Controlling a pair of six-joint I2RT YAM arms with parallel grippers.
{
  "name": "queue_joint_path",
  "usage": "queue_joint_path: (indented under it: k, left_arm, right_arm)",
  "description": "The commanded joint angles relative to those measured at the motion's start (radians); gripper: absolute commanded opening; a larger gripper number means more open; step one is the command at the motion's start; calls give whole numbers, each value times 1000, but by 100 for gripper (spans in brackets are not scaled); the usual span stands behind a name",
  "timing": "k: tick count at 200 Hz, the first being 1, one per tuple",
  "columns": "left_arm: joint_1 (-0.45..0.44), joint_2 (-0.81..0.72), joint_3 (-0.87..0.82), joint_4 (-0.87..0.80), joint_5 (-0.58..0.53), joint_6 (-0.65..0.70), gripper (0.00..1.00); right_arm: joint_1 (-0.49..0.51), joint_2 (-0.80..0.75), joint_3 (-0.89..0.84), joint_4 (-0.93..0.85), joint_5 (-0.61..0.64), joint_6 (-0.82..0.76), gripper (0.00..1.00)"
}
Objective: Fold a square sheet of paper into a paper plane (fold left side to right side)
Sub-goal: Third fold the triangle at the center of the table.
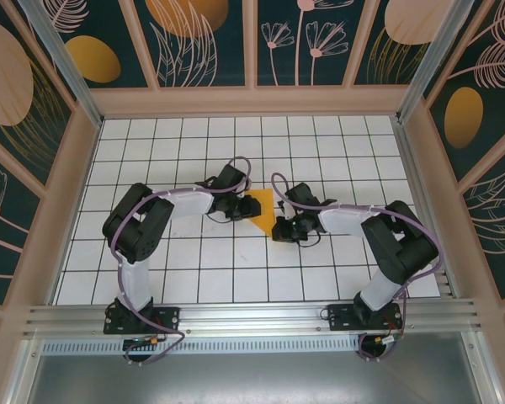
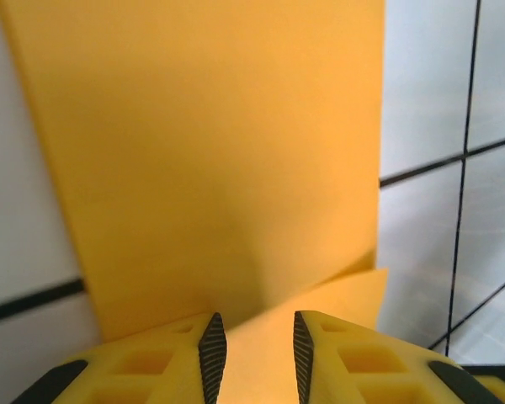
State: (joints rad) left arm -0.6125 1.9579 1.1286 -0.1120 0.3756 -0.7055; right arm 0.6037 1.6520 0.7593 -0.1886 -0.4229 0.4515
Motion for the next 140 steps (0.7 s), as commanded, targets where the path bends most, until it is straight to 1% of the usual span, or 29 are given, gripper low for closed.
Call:
queue_joint_path:
  k: [1, 30, 67, 91, 107, 140]
  left_arm:
    - [80, 55, 17, -90, -224, 83, 33]
    - [106, 19, 28, -90, -210, 90, 35]
    - [105, -130, 23, -95, -200, 108, 37]
    - [101, -201, -7, -89, -148, 126, 36]
    - [78, -216, -27, -80, -94, 127, 33]
    - [-18, -172, -50, -18, 11, 93, 32]
  right_arm:
    - [7, 60, -55, -171, 121, -10, 7]
    - [7, 59, -57, -160, 112, -8, 7]
    - [7, 61, -51, -154, 105, -10, 7]
    - [6, 61, -49, -147, 103, -5, 8]
    - [7, 61, -46, -149, 105, -4, 7]
    - [6, 60, -41, -157, 113, -2, 7]
